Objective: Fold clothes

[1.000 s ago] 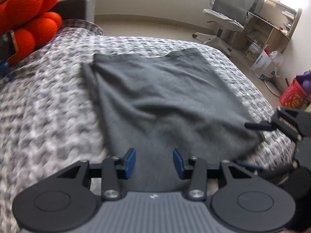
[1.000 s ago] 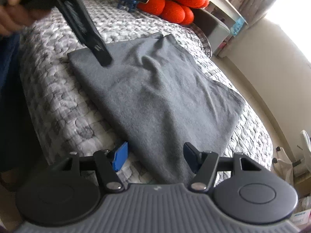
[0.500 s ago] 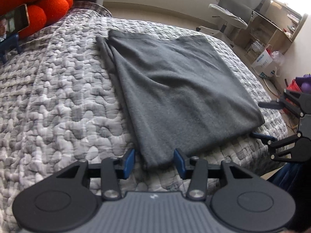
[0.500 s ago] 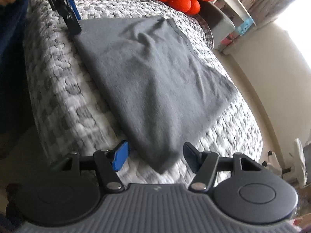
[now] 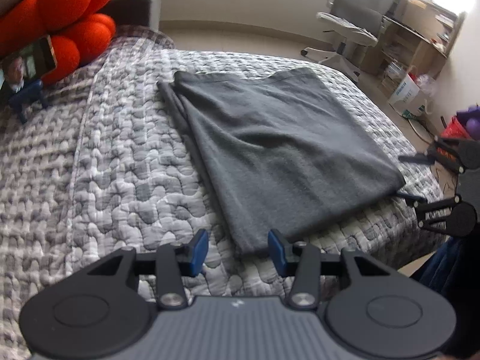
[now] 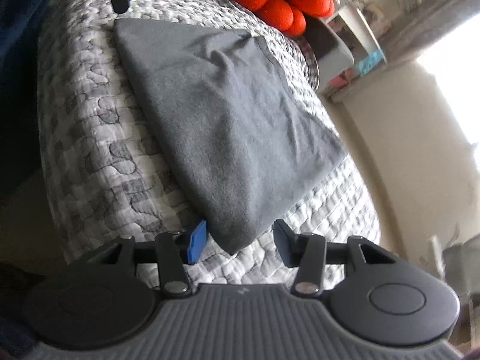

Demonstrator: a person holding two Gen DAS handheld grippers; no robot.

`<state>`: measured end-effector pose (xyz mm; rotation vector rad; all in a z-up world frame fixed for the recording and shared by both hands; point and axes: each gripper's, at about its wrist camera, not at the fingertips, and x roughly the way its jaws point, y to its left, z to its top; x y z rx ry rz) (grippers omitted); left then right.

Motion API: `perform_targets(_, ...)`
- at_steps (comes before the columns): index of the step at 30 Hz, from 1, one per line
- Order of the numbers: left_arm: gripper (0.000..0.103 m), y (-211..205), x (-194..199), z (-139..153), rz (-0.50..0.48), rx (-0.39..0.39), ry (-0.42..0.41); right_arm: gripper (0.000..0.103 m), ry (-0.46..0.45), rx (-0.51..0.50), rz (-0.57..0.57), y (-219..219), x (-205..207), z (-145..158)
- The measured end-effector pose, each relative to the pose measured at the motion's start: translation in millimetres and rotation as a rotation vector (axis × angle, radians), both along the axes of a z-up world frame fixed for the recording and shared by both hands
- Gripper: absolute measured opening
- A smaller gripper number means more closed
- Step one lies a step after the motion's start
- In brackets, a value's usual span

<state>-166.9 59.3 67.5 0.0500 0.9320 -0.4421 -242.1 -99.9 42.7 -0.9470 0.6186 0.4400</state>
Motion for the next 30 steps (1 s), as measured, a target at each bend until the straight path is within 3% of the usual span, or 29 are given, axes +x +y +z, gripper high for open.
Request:
perform_targets(4, 0.045, -1.7, 3.1, -2.9, -0.001, 0.0, 0.009, 0.046, 0.005, -0.061, 0.081, 8.9, -3.7, -5.0)
perform_targets(6, 0.045, -2.1, 2.1, -1.4, -0.011, -0.006, -0.003, 0.009, 0.045, -0.059, 0.097, 9.9, -0.3, -5.4)
perform_targets(13, 0.049, -19.7, -14.3, 10.8, -0.15, 0.044, -0.122, 0.006, 0.044, 0.089, 0.058, 2.1, 10.6, 30.5)
perform_targets(18, 0.059, -50.8, -18.6, 10.7, -0.276, 0.064, -0.205, 0.006, 0.066, 0.16, 0.029, 0.0, 26.2, 45.6)
perform_targets(22, 0.062, -79.8, -19.7, -0.5, -0.354, 0.163, -0.279, 0.006, 0.088, 0.244, -0.003, -4.7, 39.8, 58.7)
perform_targets(28, 0.063, -99.4, -23.5, -23.7, -0.425, 0.393, -0.395, 0.006, 0.112, 0.36, -0.045, -16.0, 55.9, 75.8)
perform_targets(30, 0.056, -95.2, -23.1, -26.5, -0.424, 0.43, -0.406, 0.006, 0.116, 0.393, -0.055, -21.9, 58.8, 79.7)
